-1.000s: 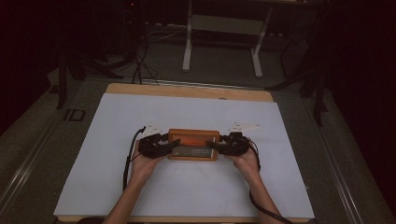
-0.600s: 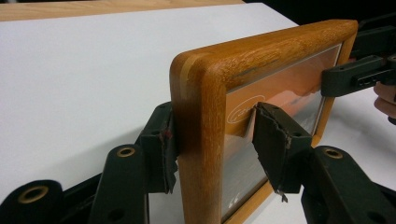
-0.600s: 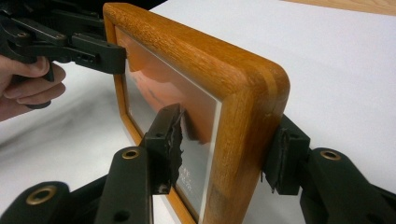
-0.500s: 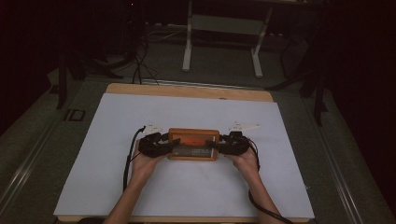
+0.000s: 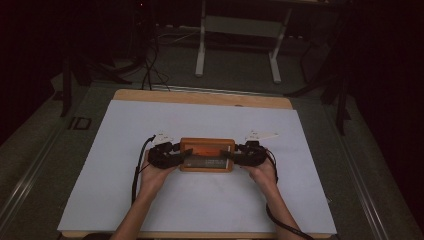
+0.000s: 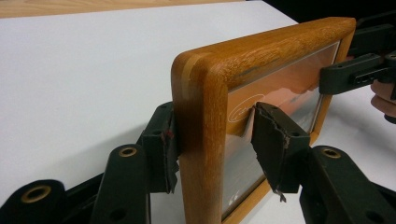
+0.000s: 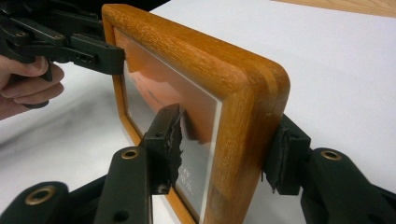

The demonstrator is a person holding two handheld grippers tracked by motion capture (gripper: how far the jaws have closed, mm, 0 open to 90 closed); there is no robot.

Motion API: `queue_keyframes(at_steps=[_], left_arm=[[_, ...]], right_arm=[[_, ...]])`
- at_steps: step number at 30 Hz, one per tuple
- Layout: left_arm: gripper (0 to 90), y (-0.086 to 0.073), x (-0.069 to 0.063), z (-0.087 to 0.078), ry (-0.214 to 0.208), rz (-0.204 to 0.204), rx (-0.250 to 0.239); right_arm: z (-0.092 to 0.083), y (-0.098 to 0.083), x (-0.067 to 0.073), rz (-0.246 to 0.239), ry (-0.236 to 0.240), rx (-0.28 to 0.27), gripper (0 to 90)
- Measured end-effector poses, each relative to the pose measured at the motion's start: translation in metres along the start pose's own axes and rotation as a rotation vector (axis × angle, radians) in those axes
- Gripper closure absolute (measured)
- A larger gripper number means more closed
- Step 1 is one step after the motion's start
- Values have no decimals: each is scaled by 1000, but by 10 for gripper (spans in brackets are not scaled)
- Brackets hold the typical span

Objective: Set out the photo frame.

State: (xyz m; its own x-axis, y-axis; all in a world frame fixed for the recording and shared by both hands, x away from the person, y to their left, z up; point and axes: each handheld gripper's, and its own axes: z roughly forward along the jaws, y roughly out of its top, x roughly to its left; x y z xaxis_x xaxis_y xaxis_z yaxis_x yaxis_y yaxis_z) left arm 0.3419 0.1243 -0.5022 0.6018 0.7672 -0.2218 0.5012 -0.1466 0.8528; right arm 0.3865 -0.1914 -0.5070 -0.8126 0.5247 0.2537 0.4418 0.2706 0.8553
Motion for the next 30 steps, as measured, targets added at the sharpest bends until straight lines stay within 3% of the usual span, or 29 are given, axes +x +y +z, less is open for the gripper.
queue_keyframes(at_steps=[14, 19, 23, 30], left_arm=[[528, 0, 0, -1, -7, 3, 4], [505, 0, 2, -3, 5, -7, 0], [477, 1, 6, -8, 11, -20, -8], [459, 3, 9, -23, 21, -12, -29]], right_arm=[[0, 0, 1, -3, -10, -1, 505], [0, -1, 4, -22, -37, 26, 479], [-3, -4, 6, -32, -45, 44, 454], [-15, 0, 7, -26, -57, 16, 419]])
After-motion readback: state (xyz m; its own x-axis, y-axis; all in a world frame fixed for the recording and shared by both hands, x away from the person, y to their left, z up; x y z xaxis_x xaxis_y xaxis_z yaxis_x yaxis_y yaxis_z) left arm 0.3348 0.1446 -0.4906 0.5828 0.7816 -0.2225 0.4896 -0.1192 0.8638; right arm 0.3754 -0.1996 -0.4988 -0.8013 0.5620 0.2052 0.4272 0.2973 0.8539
